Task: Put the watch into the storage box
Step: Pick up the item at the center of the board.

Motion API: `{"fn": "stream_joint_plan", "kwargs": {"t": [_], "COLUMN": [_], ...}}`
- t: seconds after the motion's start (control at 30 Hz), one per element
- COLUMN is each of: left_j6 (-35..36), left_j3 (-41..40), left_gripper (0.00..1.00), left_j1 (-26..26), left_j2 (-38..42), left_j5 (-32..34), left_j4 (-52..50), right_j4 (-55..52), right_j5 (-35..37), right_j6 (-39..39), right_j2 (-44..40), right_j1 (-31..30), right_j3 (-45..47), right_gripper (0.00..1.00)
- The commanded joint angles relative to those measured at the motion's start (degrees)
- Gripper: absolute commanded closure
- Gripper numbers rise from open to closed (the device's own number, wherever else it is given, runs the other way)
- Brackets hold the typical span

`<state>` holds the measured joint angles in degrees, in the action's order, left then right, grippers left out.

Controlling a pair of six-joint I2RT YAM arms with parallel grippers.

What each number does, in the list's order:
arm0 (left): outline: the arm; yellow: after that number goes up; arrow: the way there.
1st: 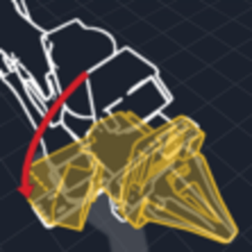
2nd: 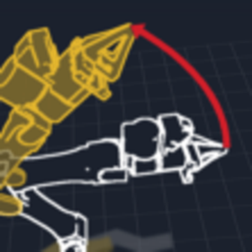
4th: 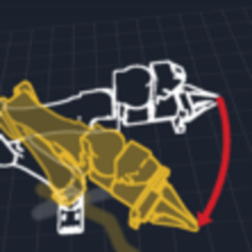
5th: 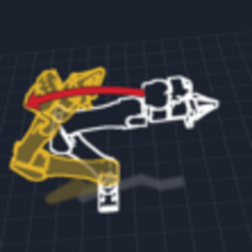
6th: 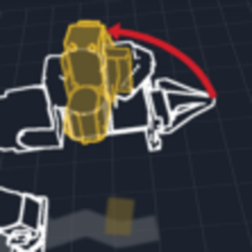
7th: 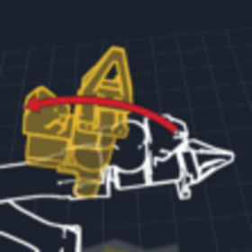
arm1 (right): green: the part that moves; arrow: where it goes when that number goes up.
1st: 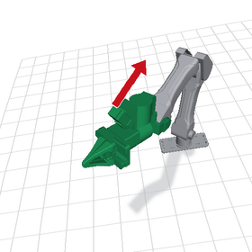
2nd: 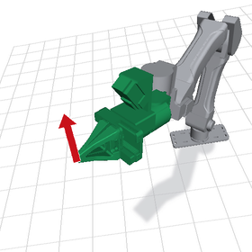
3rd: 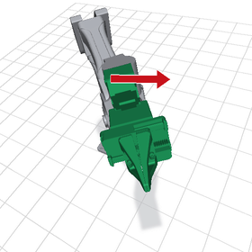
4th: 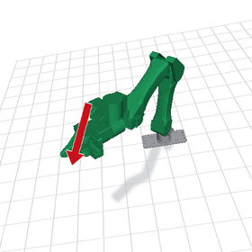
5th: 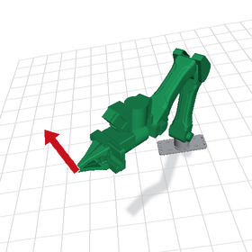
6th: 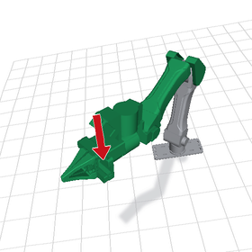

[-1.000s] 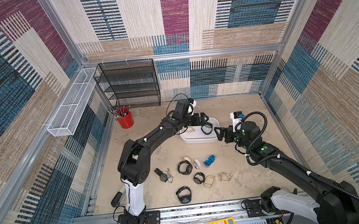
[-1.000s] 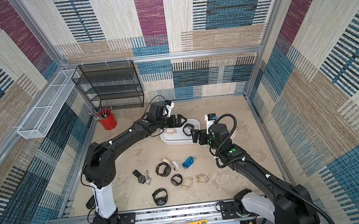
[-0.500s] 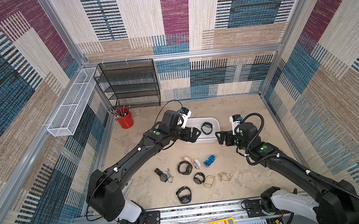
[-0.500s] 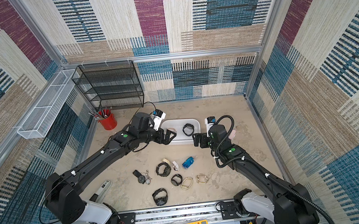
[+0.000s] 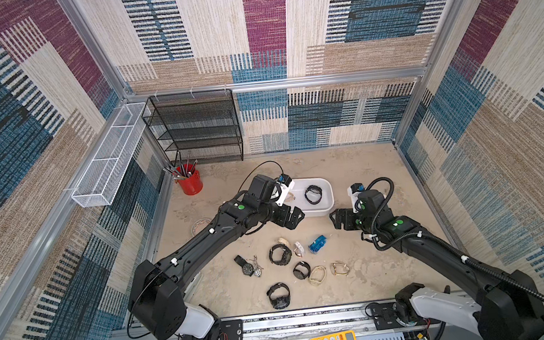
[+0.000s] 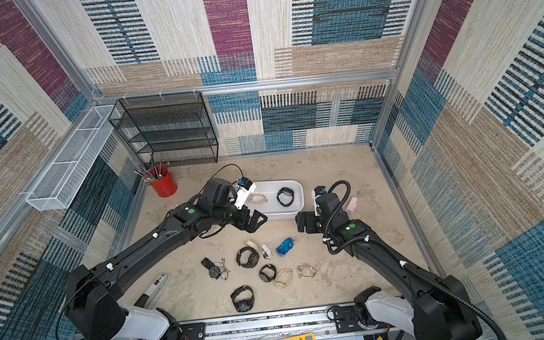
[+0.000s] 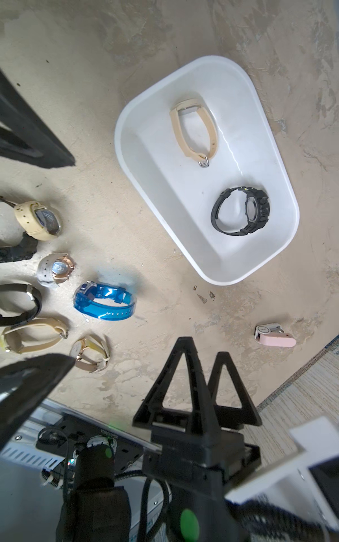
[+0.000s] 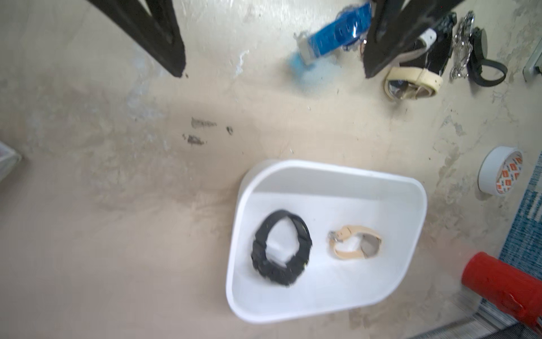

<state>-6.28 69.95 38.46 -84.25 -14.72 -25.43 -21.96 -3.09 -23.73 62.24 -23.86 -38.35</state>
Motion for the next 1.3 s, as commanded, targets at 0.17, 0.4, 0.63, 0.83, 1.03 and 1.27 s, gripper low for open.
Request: {"fn": "stream_joint_plan", "kwargs": {"t": [0.17, 0.4, 0.63, 0.83, 1.03, 1.27], "left_j6": [2.15, 2.23, 2.08, 2.24, 2.33, 2.42], "left_j3": [0.57, 0.88, 1.24, 1.33, 1.36, 1.43], "left_gripper": [0.00, 0.00, 0.00, 0.00, 0.00, 0.00], "left_j1": [0.74, 0.99, 1.18, 1.23, 1.36, 1.45], "left_j2": [-0.56, -0.46, -0.83, -1.07, -1.09, -0.95], "left_j5": [1.12, 1.14, 1.02, 1.45, 1.90, 2.15], "left_j4": [-1.53, -1.80, -2.18, -2.39, -2.52, -2.85], "right_j4": [-11.99, -20.29, -20.22, -19.88, -16.25, -13.18], "right_j5": [-0.38, 0.29, -1.62, -1.68, -2.53, -1.54], "right_j6": [-15.14, -24.36, -25.40, -24.67, -24.03, -23.56], "right_j2": [-6.36, -14.07, -14.84, -13.55, -11.84, -9.20], "right_j1": [-8.12, -11.08, -12.28, -13.93, -14.45, -14.98], "right_j3": [5.09, 9.05, 11.31, 12.50, 14.50, 15.26], "right_gripper": [0.17, 0.27, 0.39, 0.43, 0.52, 0.59]}}
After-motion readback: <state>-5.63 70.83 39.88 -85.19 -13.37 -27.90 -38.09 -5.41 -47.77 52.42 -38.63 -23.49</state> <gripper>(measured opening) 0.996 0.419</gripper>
